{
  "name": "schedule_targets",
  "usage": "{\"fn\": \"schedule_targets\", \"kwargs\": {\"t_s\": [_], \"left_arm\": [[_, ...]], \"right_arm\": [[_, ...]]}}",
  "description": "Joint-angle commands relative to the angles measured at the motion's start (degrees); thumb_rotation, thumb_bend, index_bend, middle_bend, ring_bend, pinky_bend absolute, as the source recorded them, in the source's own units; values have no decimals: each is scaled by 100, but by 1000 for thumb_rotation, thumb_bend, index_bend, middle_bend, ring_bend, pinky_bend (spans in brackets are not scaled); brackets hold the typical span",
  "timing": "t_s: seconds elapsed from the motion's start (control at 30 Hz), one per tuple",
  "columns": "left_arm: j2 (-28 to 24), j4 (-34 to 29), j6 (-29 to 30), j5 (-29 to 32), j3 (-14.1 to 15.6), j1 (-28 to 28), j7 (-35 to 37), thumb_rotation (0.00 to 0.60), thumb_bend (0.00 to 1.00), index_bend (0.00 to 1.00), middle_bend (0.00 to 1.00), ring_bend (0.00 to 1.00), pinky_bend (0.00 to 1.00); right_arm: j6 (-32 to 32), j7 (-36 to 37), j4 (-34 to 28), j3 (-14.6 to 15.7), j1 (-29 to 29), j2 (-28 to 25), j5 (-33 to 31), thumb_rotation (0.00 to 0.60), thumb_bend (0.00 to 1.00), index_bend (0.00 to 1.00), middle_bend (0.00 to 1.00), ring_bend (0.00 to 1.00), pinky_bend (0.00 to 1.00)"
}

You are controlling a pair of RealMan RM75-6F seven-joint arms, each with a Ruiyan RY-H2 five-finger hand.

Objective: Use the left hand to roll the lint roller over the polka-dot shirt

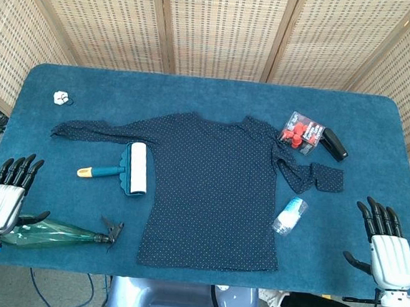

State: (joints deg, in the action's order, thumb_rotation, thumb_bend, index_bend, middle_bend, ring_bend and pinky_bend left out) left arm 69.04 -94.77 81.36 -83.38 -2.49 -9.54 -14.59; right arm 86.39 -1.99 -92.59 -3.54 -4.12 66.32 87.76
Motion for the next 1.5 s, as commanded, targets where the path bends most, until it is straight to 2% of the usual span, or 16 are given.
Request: {"fn": "schedule_targets", "kwargs": {"t_s": [0.03,1.0,1.2,1.23,1.3,1.33,1.37,1.4,1.43,1.47,1.5], "left_arm": [[-5,-3,2,-2,1,2,4,600,121,0,0,0,0],[0,-45,-17,46,-7,2,-66,600,121,0,0,0,0],[80,18,-18,131,-123,-57,-100,600,126,0,0,0,1],[105,33,-11,146,-154,-73,-111,600,128,0,0,0,19],[153,77,-31,194,-240,-134,-130,600,136,0,5,28,118],[166,93,-58,227,-281,-167,-139,600,148,0,77,122,245],[195,123,-93,287,-386,-243,-142,600,164,0,223,267,382],[210,171,-270,422,-517,-388,-161,600,173,3,335,370,464],[205,179,-361,493,-555,-443,-180,600,184,15,497,489,553],[192,190,-488,580,-615,-532,-218,600,189,38,596,553,594],[188,211,-599,652,-673,-619,-252,600,190,59,637,579,614]], "right_arm": [[-3,-3,0,0,1,2,-6,600,82,0,0,0,0],[-13,47,-38,17,6,-16,5,600,82,0,0,0,0],[-48,49,-27,8,-5,2,-33,600,81,0,0,0,0],[-55,57,-20,5,-6,2,-43,600,81,0,0,0,0],[-70,71,-6,-3,-11,5,-67,600,81,0,0,0,0],[-76,77,-2,-6,-13,8,-75,600,82,0,0,0,0],[-87,87,5,-8,-15,11,-88,600,82,0,0,0,0],[-97,93,17,-14,-20,19,-101,600,82,0,0,0,0],[-99,96,23,-17,-22,23,-103,600,81,0,0,0,0],[-102,101,29,-19,-24,26,-107,600,80,0,0,0,0],[-113,105,35,-21,-29,30,-114,600,80,0,0,0,0]]}}
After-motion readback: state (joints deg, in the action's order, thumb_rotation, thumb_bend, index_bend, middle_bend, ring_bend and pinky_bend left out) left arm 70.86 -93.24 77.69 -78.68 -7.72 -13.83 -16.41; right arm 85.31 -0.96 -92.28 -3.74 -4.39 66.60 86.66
